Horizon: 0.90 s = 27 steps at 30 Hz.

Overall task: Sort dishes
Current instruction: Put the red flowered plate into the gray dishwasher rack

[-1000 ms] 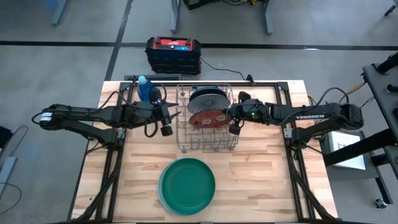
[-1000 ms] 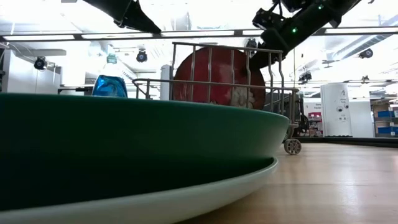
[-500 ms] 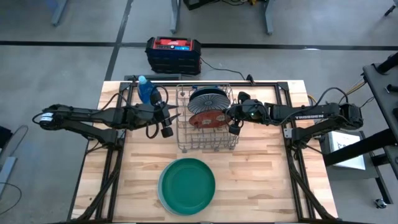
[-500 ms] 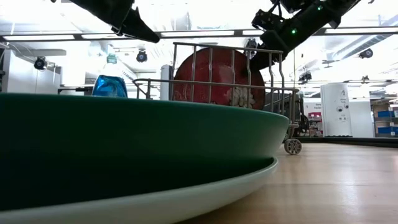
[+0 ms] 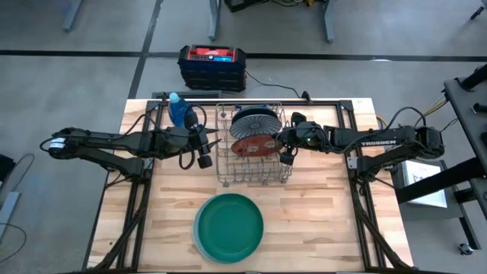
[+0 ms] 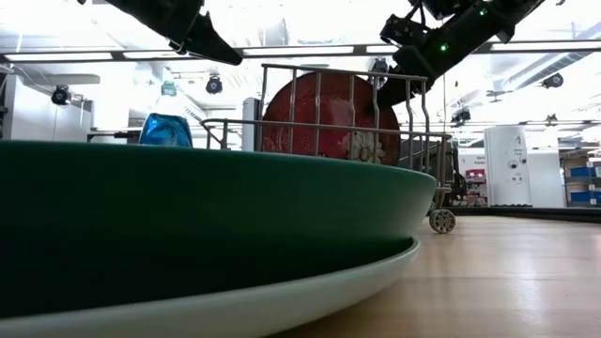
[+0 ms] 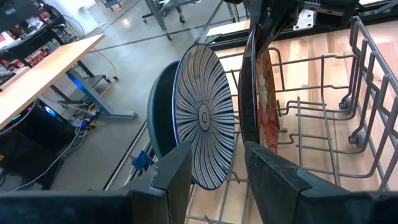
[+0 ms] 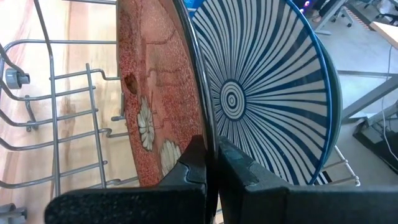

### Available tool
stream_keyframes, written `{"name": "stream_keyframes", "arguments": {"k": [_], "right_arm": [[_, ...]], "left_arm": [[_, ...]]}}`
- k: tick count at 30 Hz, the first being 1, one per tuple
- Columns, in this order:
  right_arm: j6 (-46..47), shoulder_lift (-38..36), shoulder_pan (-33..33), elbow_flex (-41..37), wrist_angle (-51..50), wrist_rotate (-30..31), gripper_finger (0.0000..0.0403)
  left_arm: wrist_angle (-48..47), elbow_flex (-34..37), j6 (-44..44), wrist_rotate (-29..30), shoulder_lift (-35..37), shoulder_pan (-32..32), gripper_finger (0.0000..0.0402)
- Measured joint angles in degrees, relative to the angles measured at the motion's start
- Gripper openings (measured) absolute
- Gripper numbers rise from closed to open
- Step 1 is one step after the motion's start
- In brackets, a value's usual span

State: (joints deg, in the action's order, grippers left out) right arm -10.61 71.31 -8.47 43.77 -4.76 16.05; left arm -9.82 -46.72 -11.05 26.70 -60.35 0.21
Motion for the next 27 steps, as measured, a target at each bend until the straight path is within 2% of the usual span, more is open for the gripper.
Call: {"name": "stream_keyframes", "arguments": {"k": [27], "right_arm": [[-0.1, 0.0, 0.0, -0.1, 0.5, 0.0, 0.0000]], "left_arm": [[-0.2, 0.0, -0.3, 0.0, -1.4, 0.0, 0.0139]]}}
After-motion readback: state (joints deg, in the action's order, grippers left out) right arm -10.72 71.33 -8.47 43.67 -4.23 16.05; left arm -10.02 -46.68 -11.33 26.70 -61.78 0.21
